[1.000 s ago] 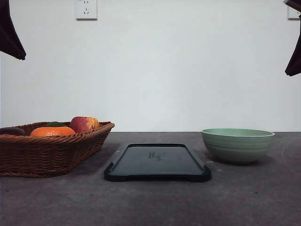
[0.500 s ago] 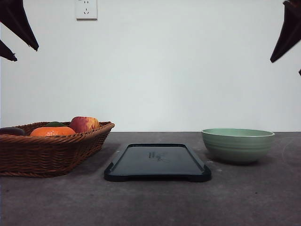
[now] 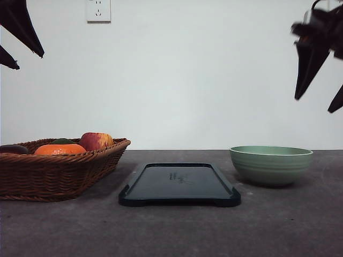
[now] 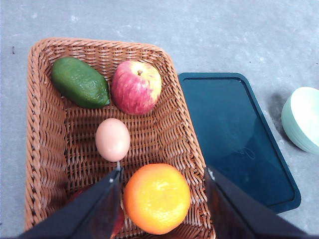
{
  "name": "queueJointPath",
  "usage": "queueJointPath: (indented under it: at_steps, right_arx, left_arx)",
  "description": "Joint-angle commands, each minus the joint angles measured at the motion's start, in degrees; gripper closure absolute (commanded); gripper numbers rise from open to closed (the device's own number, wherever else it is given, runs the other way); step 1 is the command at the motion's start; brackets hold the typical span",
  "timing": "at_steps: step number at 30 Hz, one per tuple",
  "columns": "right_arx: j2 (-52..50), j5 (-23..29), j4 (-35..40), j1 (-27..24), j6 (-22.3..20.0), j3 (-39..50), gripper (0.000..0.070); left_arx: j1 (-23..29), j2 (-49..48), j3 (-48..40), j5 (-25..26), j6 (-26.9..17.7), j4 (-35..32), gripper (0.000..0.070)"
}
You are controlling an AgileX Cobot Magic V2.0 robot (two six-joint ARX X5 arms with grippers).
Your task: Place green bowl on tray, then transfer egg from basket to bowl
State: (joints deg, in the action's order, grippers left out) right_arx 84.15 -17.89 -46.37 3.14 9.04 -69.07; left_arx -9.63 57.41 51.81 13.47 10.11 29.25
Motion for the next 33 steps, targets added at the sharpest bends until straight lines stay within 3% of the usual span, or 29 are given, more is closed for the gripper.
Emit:
queueJointPath:
  at_steps: [1,7,17,19,23,25,33]
  right_arx:
    - [2.87,1.68,0.09,0.00,-2.52,-2.03,0.0364]
    - [10.39,4.61,1.11,-0.02,-4.31,-5.67,0.0373]
    - [18.63,4.63,4.31,0.00,-4.64,-7.55,0.0383]
    - [19.66,4.63,4.63,0.00,-4.66,-7.55,0.0424]
    - [20.41,4.60,5.35,0.00,-4.64,-7.55,0.0629]
    - [20.34,4.40,5.63,0.00,-4.62,-7.55,0.0699]
    - [20.29,4.39,-1.84,0.01,-4.72,-11.09,0.0700]
  left_arx:
    - [-0.13,0.26,1.38,0.15,-0.20,-1.07,0.0388]
    - [-0.13,0.26,1.38,0.15,-0.17,-2.27,0.0390]
    - [-0.15,0.26,1.38,0.15,-0.16,-2.29,0.0390]
    - [-0.13,0.26,1.38,0.15,-0.15,-2.29,0.0390]
    - [-0.13,0.26,1.38,0.14,-0.16,-2.26,0.0390]
    - [-0.13,0.26,1.38,0.15,-0.17,-2.25,0.0390]
    - [-0.13,0.28,1.38,0.15,-0.17,-2.27,0.0390]
